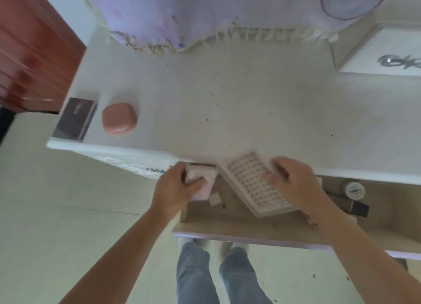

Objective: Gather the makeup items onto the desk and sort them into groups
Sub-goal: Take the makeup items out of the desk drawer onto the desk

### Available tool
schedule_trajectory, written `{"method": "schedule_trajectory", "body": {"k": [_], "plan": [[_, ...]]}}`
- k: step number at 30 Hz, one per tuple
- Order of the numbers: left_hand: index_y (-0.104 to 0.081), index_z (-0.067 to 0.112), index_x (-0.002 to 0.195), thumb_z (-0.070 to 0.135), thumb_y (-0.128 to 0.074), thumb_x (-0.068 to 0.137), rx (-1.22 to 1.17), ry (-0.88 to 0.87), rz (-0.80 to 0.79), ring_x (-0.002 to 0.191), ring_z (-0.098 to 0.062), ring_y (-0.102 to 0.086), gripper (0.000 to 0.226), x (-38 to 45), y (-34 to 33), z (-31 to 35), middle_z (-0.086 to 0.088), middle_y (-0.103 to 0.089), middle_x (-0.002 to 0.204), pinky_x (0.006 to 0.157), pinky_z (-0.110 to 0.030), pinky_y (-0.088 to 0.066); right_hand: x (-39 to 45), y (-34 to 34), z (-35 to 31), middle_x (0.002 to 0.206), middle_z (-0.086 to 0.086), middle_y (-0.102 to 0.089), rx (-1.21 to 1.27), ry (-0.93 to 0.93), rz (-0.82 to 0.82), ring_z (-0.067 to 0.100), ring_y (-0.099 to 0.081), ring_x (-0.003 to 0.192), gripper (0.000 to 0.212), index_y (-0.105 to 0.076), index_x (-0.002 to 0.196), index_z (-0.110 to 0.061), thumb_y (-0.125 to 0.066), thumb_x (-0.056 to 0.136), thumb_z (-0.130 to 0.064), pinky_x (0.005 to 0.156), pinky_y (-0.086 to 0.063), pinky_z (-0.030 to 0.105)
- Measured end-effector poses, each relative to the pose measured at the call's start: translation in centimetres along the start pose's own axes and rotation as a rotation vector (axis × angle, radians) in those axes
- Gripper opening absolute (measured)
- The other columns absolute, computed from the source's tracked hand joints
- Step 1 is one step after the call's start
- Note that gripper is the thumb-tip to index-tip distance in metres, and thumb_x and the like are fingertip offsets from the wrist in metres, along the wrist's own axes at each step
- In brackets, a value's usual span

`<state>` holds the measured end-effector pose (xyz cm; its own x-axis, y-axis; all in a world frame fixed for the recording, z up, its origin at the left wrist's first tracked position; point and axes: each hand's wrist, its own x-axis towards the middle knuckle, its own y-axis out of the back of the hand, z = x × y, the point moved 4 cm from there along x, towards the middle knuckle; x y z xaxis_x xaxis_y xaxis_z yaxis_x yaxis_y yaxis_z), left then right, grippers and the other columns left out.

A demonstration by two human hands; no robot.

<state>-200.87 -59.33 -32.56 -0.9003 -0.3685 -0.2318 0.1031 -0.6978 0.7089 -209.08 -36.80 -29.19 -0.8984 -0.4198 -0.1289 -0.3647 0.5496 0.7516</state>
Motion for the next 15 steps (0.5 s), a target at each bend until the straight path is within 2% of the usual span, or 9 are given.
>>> {"method": "schedule_trajectory", "body": {"k": [2, 3, 5, 7, 9, 10, 12, 15], "plan": [[-0.046, 0.019, 0.072, 0.027, -0.079, 0.067, -0.119, 0.047, 0.153, 0.052, -0.009, -0.047, 0.034, 1.7, 3.8, 0.0, 0.008, -0.050, 0.059, 0.048, -0.014, -0.036, 2.3, 1.0, -3.1, 0.059, -0.012, -0.046, 0.121, -0.015, 0.088, 0.001, -0.042, 0.051, 0.012, -0.054, 0.078, -0.013, -0.062, 0.083, -0.019, 0.051, -0.035, 0.001], [-0.047, 0.018, 0.077, 0.026, -0.079, 0.067, -0.156, 0.072, 0.187, 0.053, -0.003, -0.048, 0.035, 2.8, 5.4, 0.0, 0.011, -0.051, 0.061, 0.044, -0.007, -0.037, 3.8, 1.0, -4.4, 0.059, -0.008, -0.049, 0.168, -0.021, 0.085, 0.002, -0.044, 0.051, 0.013, -0.055, 0.077, -0.012, -0.060, 0.085, -0.021, 0.047, -0.035, 0.001], [-0.045, 0.018, 0.084, 0.023, -0.079, 0.067, -0.188, 0.122, 0.195, 0.056, 0.001, -0.050, 0.038, 5.4, 7.7, -0.4, 0.013, -0.052, 0.065, 0.042, -0.002, -0.037, 7.3, 0.6, -6.5, 0.064, -0.002, -0.054, 0.191, -0.011, 0.016, 0.007, -0.049, 0.053, 0.018, -0.057, 0.080, -0.008, -0.056, 0.087, -0.024, 0.045, -0.036, 0.003], [-0.044, 0.015, 0.086, 0.025, -0.079, 0.067, -0.148, 0.143, 0.172, 0.057, -0.004, -0.050, 0.041, 8.0, 9.0, -0.8, 0.010, -0.051, 0.066, 0.047, -0.007, -0.040, 10.6, 0.2, -7.9, 0.079, 0.001, -0.059, 0.101, 0.012, -0.110, 0.011, -0.053, 0.068, 0.024, -0.062, 0.096, -0.004, -0.056, 0.088, -0.025, 0.057, -0.035, 0.004], [-0.046, 0.009, 0.089, 0.029, -0.079, 0.067, -0.074, 0.143, 0.132, 0.062, -0.013, -0.051, 0.044, 9.9, 9.3, -1.1, 0.004, -0.050, 0.068, 0.059, -0.019, -0.042, 13.4, -0.5, -8.4, 0.109, 0.003, -0.062, -0.004, 0.016, -0.255, 0.013, -0.054, 0.090, 0.039, -0.056, 0.122, -0.009, -0.057, 0.087, -0.027, 0.077, -0.038, 0.017], [-0.047, 0.007, 0.092, 0.031, -0.078, 0.068, -0.032, 0.142, 0.105, 0.068, -0.017, -0.051, 0.046, 10.7, 9.3, -1.3, 0.001, -0.051, 0.073, 0.065, -0.024, -0.041, 14.6, -1.0, -8.5, 0.120, 0.005, -0.059, -0.045, 0.005, -0.327, 0.016, -0.055, 0.099, 0.044, -0.052, 0.127, -0.011, -0.058, 0.087, -0.028, 0.083, -0.040, 0.023], [-0.049, 0.002, 0.102, 0.034, -0.075, 0.072, 0.047, 0.136, 0.066, 0.078, -0.020, -0.050, 0.051, 11.9, 9.1, -1.4, -0.005, -0.053, 0.084, 0.070, -0.025, -0.037, 16.4, -2.2, -8.5, 0.128, 0.009, -0.055, -0.120, -0.013, -0.440, 0.021, -0.055, 0.111, 0.046, -0.049, 0.130, -0.014, -0.058, 0.087, -0.028, 0.090, -0.041, 0.028], [-0.045, 0.002, 0.114, 0.033, -0.069, 0.077, 0.130, 0.109, 0.078, 0.092, -0.027, -0.055, 0.054, 12.5, 8.9, -1.2, -0.013, -0.057, 0.100, 0.071, -0.026, -0.036, 17.9, -4.3, -8.7, 0.134, 0.007, -0.050, -0.259, -0.002, -0.522, 0.020, -0.048, 0.119, 0.044, -0.047, 0.131, -0.015, -0.054, 0.089, -0.027, 0.092, -0.033, 0.023]]}}
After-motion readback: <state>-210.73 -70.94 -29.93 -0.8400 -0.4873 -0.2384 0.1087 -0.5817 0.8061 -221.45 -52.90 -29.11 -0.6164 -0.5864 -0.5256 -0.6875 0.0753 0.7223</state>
